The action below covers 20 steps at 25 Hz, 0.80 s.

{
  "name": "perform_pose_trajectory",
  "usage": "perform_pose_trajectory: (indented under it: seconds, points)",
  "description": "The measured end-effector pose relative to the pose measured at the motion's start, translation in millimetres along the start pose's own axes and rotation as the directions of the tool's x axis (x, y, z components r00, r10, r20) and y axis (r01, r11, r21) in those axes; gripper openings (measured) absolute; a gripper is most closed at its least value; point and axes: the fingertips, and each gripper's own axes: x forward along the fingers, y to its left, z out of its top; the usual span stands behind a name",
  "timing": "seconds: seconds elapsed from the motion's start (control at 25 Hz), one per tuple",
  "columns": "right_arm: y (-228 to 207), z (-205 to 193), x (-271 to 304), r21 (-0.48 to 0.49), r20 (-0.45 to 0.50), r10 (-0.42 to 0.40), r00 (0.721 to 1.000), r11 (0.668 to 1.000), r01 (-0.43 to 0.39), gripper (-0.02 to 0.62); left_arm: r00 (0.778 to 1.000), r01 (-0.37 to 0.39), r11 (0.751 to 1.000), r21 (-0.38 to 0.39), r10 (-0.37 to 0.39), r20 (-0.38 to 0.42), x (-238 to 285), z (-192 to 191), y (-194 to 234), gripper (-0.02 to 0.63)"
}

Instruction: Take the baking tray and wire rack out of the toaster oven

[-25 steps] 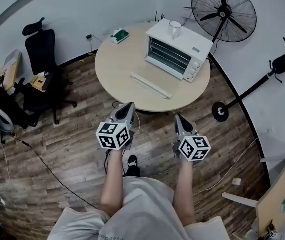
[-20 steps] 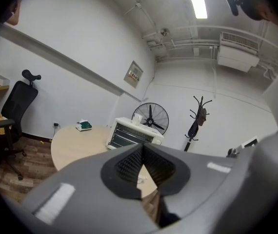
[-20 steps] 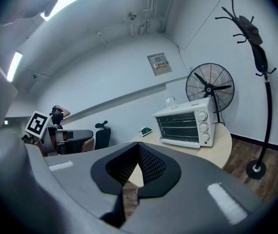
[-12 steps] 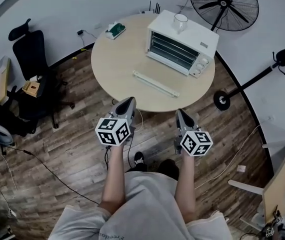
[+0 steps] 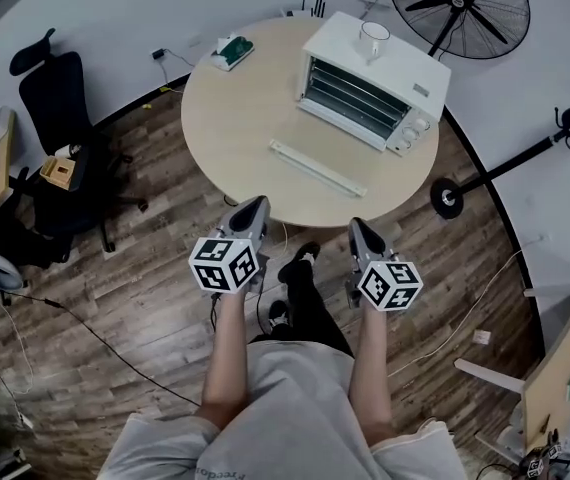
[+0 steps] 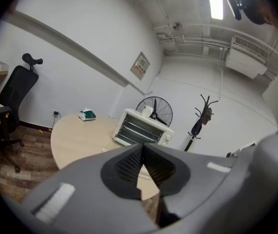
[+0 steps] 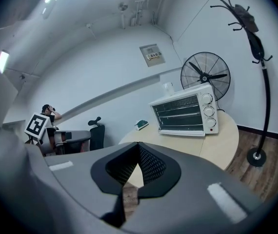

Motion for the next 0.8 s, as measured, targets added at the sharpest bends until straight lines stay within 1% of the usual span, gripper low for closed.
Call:
perform_pose_trajectory:
  seconds: [0.12, 0.32, 0.48, 0.68, 0.8]
  points:
    - [-5, 4, 23, 0.019, 0.001, 0.014, 1.0, 1.0, -0.014, -0.002, 1.0, -0.016, 1.0, 0.006, 0.016, -0.002, 11, 8, 14, 0.055]
    - [-25, 22, 68, 0.07, 0.025, 0.009, 1.0, 0.997, -0.011, -0.002, 1.0, -0.026, 1.0, 0.015, 0.026, -0.007, 48, 26, 33, 0.055]
    - [-42, 33, 106, 0.127, 0.036, -0.002, 0.999, 0.992, -0.003, -0.002, 0.999, -0.009, 1.0, 0.018, 0.009, -0.04, 85, 36, 43, 0.055]
    - [-63, 56, 149, 0.198, 0.063, 0.003, 0.998, 0.98, -0.016, -0.002, 0.999, 0.001, 1.0, 0.009, -0.001, -0.053, 134, 58, 59, 0.055]
    - [-84, 66, 169, 0.268, 0.086, 0.002, 0.996, 0.963, -0.025, -0.002, 0.998, -0.004, 1.0, -0.001, 0.004, -0.056, 161, 68, 66, 0.055]
